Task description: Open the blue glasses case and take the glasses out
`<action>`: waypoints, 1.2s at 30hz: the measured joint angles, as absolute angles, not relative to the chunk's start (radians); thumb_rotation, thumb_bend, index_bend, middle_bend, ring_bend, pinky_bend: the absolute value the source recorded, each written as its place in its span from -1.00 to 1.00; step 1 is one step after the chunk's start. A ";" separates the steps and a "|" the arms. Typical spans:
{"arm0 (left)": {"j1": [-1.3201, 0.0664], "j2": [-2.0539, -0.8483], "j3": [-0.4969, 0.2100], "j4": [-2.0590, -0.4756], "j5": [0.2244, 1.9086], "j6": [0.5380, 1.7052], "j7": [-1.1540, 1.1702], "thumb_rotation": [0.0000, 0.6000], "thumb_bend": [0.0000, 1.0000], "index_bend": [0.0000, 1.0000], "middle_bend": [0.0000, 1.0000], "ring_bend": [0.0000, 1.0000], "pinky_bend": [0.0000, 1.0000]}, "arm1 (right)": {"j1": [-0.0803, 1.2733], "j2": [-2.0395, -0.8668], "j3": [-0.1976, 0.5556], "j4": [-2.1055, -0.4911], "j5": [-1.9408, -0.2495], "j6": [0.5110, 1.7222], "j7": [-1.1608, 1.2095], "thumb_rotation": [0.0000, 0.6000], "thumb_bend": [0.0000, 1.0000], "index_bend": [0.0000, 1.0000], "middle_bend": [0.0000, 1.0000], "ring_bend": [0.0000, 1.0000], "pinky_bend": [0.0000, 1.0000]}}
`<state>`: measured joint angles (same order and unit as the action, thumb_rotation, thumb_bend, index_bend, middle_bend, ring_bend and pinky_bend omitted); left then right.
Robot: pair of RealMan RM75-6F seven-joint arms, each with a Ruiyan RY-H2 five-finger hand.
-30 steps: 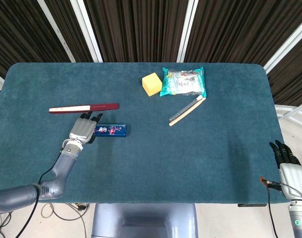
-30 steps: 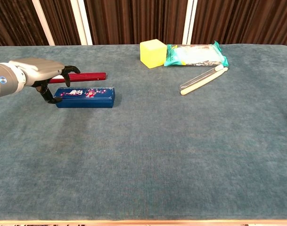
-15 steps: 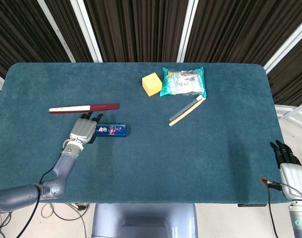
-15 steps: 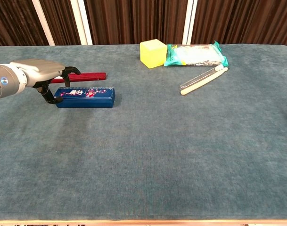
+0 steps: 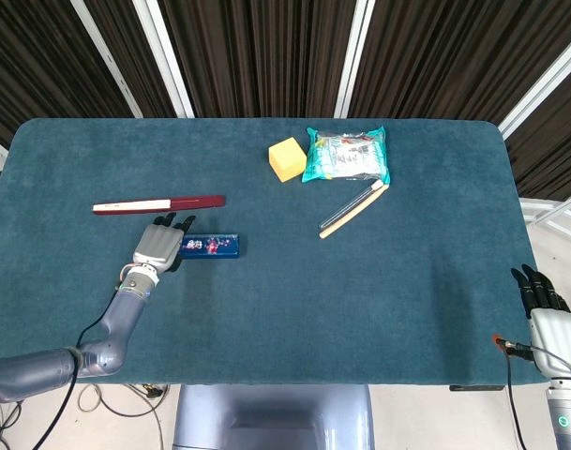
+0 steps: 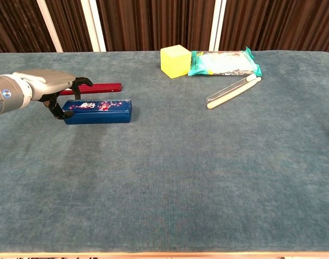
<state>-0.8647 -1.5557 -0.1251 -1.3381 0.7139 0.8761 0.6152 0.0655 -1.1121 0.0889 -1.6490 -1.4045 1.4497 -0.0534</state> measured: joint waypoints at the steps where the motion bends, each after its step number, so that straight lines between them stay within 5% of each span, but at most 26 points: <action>1: -0.865 -1.555 -0.125 -1.338 0.716 0.877 0.613 1.00 -0.04 -0.86 -0.34 -0.88 -0.69 | 0.065 -1.112 0.089 -1.649 -1.405 1.450 -0.053 1.00 -0.60 -1.00 -1.00 -1.00 -0.54; 14: -0.869 -1.563 -0.123 -1.319 0.715 0.873 0.605 1.00 0.01 -0.84 -0.33 -0.88 -0.69 | 0.065 -1.111 0.090 -1.650 -1.402 1.450 -0.053 1.00 -0.59 -1.00 -1.00 -1.00 -0.54; 24: -0.880 -1.587 -0.130 -1.274 0.704 0.850 0.593 1.00 0.22 -0.83 -0.31 -0.87 -0.69 | 0.064 -1.111 0.092 -1.649 -1.398 1.450 -0.053 1.00 -0.60 -1.00 -1.00 -1.00 -0.54; 36: -0.885 -1.596 -0.131 -1.244 0.709 0.852 0.593 1.00 0.02 -0.85 -0.40 -0.87 -0.69 | 0.062 -1.110 0.092 -1.652 -1.395 1.450 -0.054 1.00 -0.60 -1.00 -1.00 -1.00 -0.54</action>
